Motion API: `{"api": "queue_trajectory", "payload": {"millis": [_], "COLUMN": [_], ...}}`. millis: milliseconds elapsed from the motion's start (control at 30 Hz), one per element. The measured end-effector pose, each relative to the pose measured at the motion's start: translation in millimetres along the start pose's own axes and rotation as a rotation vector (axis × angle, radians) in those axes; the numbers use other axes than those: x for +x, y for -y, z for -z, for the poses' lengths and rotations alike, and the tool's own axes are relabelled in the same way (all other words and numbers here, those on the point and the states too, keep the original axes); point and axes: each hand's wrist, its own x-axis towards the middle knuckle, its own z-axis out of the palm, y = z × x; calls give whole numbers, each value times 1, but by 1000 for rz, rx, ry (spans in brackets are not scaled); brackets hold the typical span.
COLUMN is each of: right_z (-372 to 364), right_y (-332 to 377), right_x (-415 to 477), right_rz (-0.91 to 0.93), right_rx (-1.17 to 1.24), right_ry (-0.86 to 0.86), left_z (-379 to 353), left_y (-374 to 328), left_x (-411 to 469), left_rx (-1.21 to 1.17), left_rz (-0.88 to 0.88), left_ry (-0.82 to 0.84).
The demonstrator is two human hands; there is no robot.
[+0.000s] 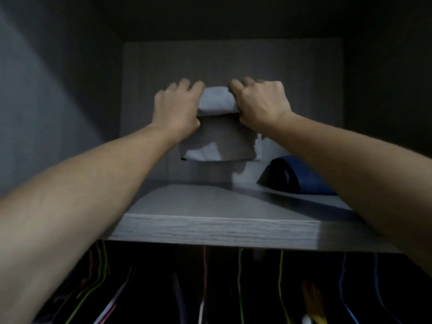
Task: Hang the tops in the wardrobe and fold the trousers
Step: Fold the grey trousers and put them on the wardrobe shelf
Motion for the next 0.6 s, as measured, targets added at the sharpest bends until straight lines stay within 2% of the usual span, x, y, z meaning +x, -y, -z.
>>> {"api": "queue_trajectory", "payload": {"millis": [33, 100, 200, 233, 300, 400, 500, 600], "right_z": [-6, -13, -17, -18, -20, -14, -13, -17], "right_y": [2, 6, 24, 31, 39, 37, 33, 32], "right_x": [-3, -14, -42, -51, -62, -60, -61, -62], "right_rz": [18, 75, 182, 209, 230, 238, 252, 263], "right_rx": [6, 27, 43, 48, 66, 182, 242, 170], "right_ry": [26, 195, 587, 661, 704, 776, 829, 760], "left_z": [-6, -14, -19, -20, -20, -14, -14, -20], "left_y": [0, -1, -10, -13, -16, -11, -5, -5], "left_x": [-2, -9, -27, -31, -32, -29, -32, -31], "left_rx": [29, 57, 78, 70, -6, -202, -197, -151], "left_rz": [-37, -147, -318, -348, -339, -196, -128, -141], "left_ry": [5, 114, 471, 606, 834, 1150, 1261, 1304]}}
